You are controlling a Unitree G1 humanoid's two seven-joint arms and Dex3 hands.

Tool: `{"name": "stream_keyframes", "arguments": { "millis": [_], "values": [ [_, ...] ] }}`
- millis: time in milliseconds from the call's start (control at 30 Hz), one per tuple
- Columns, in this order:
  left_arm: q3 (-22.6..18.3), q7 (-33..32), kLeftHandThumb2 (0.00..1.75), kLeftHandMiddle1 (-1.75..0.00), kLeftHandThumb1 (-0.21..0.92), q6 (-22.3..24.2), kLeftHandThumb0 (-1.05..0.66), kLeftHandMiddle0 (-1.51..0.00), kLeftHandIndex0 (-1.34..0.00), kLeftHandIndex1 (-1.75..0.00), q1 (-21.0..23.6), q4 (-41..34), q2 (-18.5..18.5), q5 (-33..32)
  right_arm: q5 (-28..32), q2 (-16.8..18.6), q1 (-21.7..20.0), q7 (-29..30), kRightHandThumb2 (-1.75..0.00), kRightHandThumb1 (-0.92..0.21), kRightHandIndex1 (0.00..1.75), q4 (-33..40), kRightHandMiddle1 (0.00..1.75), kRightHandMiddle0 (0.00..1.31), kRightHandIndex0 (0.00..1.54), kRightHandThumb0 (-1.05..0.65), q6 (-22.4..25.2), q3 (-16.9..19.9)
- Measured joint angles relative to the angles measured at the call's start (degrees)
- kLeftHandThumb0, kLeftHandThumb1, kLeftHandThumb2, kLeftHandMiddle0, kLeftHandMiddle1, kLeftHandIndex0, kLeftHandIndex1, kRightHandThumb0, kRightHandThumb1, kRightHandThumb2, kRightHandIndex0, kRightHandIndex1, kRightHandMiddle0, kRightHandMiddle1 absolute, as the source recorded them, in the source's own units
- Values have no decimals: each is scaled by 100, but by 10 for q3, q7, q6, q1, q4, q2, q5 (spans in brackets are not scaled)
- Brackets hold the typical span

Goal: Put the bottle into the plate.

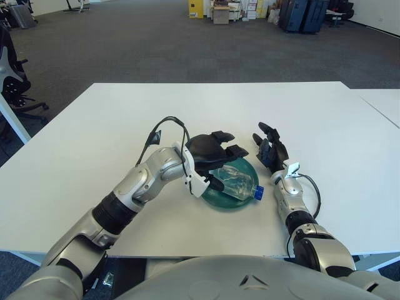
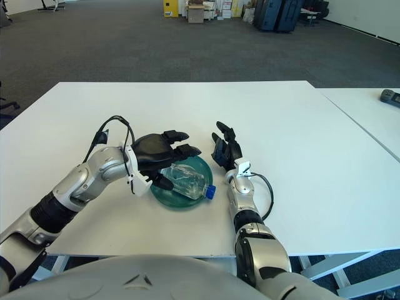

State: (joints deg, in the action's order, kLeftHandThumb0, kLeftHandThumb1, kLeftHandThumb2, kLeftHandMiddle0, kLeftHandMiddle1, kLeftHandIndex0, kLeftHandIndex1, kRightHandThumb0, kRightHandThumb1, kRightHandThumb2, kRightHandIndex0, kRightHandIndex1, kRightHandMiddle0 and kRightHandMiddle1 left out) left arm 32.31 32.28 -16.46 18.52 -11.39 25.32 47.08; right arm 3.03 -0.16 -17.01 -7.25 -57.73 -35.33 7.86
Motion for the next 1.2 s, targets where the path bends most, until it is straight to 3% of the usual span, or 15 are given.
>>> {"name": "stream_keyframes", "arguments": {
  "millis": [267, 533, 667, 767, 1000, 1200],
  "values": [
    [-4, 6, 81, 0, 92, 6, -105, 0, 0, 0, -1, -17, 4, 8, 0, 0, 0, -7, -100, -92, 8, 1, 59, 0, 49, -89, -2, -1],
    [-15, 6, 86, -2, 92, 16, -105, -4, -4, -2, -11, -38, 4, 8, 1, 0, 4, -25, -100, -92, 14, 10, 82, 0, 60, -87, -12, -3],
    [-26, -9, 86, -2, 92, 21, -105, -12, -1, -22, -23, -43, 1, 8, 1, 0, 5, -41, -101, -92, 17, 12, 87, 0, 64, -84, -18, -4],
    [-45, -46, 84, -5, 92, 26, -105, -26, 0, -50, -37, -33, -12, -4, 1, 0, 6, -49, -103, -92, 27, 13, 91, 0, 64, -83, -27, -4],
    [-127, -161, 76, -14, 92, 32, -96, -47, -1, -92, -60, 67, -88, -121, 1, 0, 6, -56, -105, -92, 48, 14, 93, 0, 61, -83, -28, -4],
    [-193, -164, 73, -20, 92, 27, -79, -55, -6, -105, -64, 145, -142, -271, 1, -1, 5, -56, -106, -92, 59, 20, 98, 1, 59, -83, -28, -4]
  ]
}}
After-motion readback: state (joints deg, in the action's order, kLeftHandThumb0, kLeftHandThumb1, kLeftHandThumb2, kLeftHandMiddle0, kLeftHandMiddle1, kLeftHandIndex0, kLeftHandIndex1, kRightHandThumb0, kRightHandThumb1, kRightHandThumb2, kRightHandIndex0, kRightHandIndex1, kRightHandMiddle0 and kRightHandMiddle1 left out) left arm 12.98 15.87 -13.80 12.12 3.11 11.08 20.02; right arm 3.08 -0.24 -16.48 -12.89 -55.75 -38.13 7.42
